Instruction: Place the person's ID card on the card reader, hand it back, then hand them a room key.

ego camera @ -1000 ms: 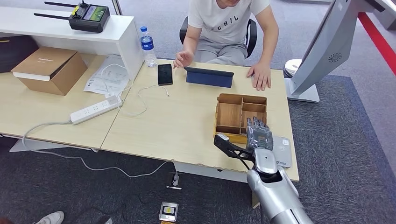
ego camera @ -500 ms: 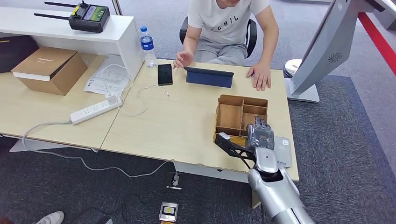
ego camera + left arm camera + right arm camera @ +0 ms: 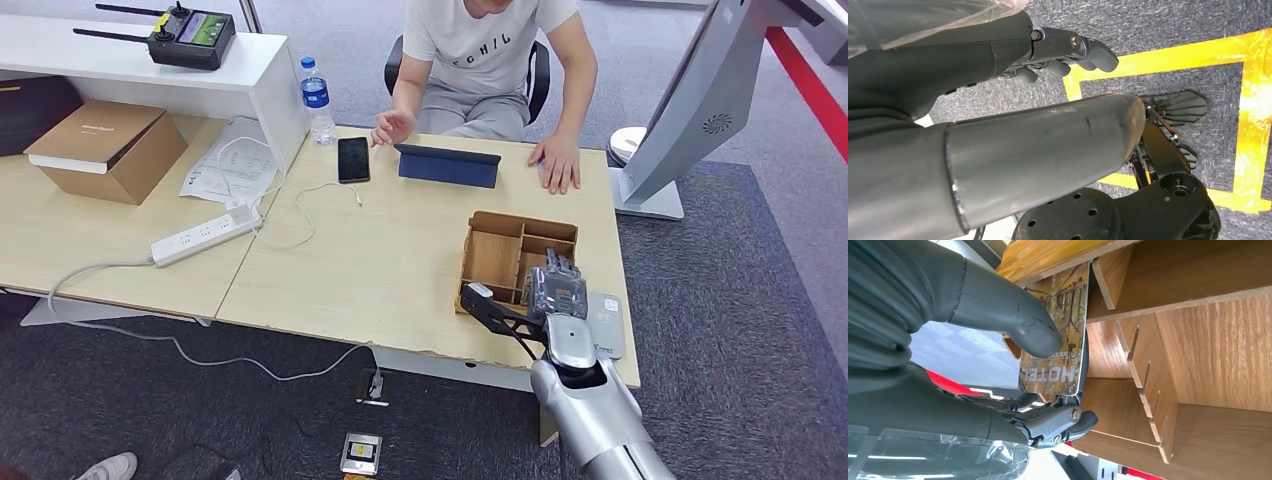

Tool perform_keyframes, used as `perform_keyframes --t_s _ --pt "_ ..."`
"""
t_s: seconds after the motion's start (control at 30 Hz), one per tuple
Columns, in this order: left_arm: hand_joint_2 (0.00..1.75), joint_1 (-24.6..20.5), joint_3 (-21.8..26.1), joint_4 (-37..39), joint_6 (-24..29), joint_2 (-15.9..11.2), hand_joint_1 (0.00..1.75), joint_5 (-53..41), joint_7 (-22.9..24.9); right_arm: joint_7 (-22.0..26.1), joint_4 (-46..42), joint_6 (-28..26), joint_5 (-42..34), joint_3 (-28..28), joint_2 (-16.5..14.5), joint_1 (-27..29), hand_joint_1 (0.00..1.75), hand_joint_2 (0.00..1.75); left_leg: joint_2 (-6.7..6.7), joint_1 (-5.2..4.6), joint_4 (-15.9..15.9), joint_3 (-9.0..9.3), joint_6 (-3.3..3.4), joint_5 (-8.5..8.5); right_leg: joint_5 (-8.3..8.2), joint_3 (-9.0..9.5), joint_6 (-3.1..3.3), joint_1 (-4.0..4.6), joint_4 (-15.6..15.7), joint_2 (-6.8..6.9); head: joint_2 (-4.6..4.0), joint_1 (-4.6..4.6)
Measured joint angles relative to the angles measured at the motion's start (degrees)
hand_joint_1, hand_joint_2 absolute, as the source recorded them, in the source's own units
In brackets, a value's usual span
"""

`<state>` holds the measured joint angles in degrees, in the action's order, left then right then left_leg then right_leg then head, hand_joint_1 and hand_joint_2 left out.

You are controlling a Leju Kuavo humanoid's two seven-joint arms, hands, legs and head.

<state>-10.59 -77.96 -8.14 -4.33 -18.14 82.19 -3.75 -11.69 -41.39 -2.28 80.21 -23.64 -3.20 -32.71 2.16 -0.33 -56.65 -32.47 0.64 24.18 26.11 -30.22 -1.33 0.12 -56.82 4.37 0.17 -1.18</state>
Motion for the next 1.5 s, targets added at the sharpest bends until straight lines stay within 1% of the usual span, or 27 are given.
perform_keyframes --t_s 0.37,0.7,0.87,1.17,1.3,1.5 --pt "0.0 0.0 0.0 0.1 -0.1 -0.3 0.0 0.3 0.1 -0.3 -2.1 2.1 -0.3 0.0 -0.1 0.4 1.75 1.75 0.0 0.0 0.0 -0.01 0.0 0.0 0.0 -0.01 0.0 0.01 0.0 0.0 0.0 0.0" --pt "0.0 0.0 -0.5 0.1 -0.2 -0.3 0.0 0.9 0.1 -0.1 -9.8 4.6 -0.4 0.1 0.8 0.3 1.75 1.75 0.01 0.0 0.0 -0.01 0.0 0.0 0.0 -0.02 0.01 0.0 0.0 0.0 0.0 -0.01" --pt "0.0 0.0 -0.8 0.1 -0.3 -0.3 0.0 1.2 0.1 0.0 -12.9 5.0 -0.4 0.1 1.2 0.3 1.75 1.75 0.01 0.0 0.0 -0.01 0.0 0.0 0.0 -0.02 0.01 0.0 0.0 0.0 0.0 0.0" --pt "0.0 0.0 -1.1 0.1 -0.3 -0.3 0.0 1.3 0.0 0.4 -15.8 4.7 -0.3 0.2 1.7 0.2 1.75 1.75 0.01 0.0 0.0 -0.02 0.0 0.0 0.0 -0.03 0.01 0.0 0.0 0.0 0.0 0.0" --pt "0.0 0.0 -1.3 0.1 -0.3 -0.3 0.0 1.2 -0.2 1.5 -17.0 4.7 0.9 0.3 2.1 -1.3 1.75 1.75 0.01 0.0 0.0 -0.03 -0.01 0.0 -0.01 -0.03 0.01 0.0 0.0 0.0 0.0 0.0" --pt "0.0 0.0 -1.4 0.1 0.0 -0.3 0.0 1.1 -0.6 3.5 -16.6 3.6 2.9 0.3 2.3 -6.8 1.75 1.75 0.0 0.0 0.0 -0.03 -0.02 -0.02 -0.03 -0.03 0.03 0.0 0.0 0.0 0.0 0.0"
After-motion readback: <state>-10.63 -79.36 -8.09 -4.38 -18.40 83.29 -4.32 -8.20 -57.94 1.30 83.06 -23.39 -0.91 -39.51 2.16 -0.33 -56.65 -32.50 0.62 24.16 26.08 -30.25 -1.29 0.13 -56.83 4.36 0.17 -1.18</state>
